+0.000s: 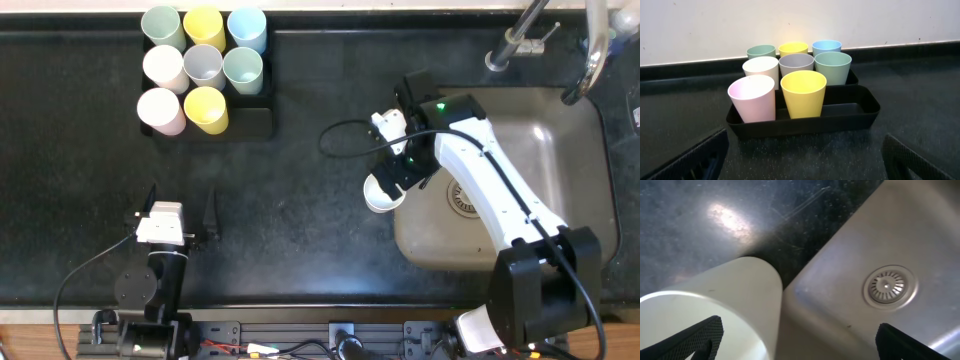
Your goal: Store Cups
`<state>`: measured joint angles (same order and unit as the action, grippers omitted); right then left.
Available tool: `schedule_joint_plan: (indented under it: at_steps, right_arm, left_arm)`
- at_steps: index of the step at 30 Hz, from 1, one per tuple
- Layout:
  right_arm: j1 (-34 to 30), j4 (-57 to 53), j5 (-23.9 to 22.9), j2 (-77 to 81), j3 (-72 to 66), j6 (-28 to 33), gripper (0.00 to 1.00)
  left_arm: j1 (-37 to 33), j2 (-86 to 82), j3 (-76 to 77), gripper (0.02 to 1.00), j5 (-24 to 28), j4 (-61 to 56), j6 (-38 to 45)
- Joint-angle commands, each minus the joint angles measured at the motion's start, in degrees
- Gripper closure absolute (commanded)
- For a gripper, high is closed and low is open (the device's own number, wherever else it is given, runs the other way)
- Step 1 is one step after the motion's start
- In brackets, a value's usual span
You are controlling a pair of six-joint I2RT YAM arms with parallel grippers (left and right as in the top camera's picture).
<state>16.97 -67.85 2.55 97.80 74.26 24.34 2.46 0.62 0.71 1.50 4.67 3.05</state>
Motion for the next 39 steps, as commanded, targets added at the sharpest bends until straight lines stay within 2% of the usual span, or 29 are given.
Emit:
schedule_joint_plan:
  at_steps: [1,2,3,4,11,14,21,29,32,39]
  right_arm:
    - [0.02,0.39,-2.08,-0.31,1.68,0.57,0.544]
    - [-0.02,0.37,-2.01,-0.31,1.68,0.57,0.612]
    - [-0.02,0.39,-1.95,-0.31,1.68,0.57,0.726]
    - [-0.02,0.44,-1.92,-0.31,1.68,0.55,0.956]
    - [0.59,0.55,-0.22,-0.72,2.29,0.24,0.958]
    - [1.66,-1.20,-0.13,-1.77,6.03,-2.51,0.961]
    - [5.01,-5.81,0.63,-1.33,27.06,-10.54,0.961]
    - [14.21,-8.85,1.09,18.29,68.61,-16.68,0.958]
    - [15.67,-9.25,1.09,24.22,73.64,-17.18,0.961]
    - [19.15,-8.83,1.16,30.62,73.92,-17.03,0.956]
  left_arm:
    - [-0.26,-0.46,-0.26,0.020,-0.07,-0.09,0.59]
    - [-0.26,-0.46,-0.26,0.020,-0.07,-0.07,0.59]
    - [-0.26,-0.46,-0.26,0.020,-0.07,-0.09,0.59]
    - [-0.26,-0.46,-0.26,0.020,-0.07,-0.09,0.59]
    - [-0.26,-0.46,-0.26,0.020,-0.07,-0.09,0.59]
    - [-0.26,-0.46,-0.26,0.020,-0.07,-0.09,0.59]
    - [-0.26,-0.46,-0.26,0.020,-0.07,-0.09,0.59]
    - [-0.26,-0.46,-0.26,0.020,-0.07,-0.09,0.59]
    - [-0.26,-0.46,-0.26,0.020,-0.07,-0.09,0.59]
    - [-0.26,-0.46,-0.26,0.020,-0.07,-0.07,0.59]
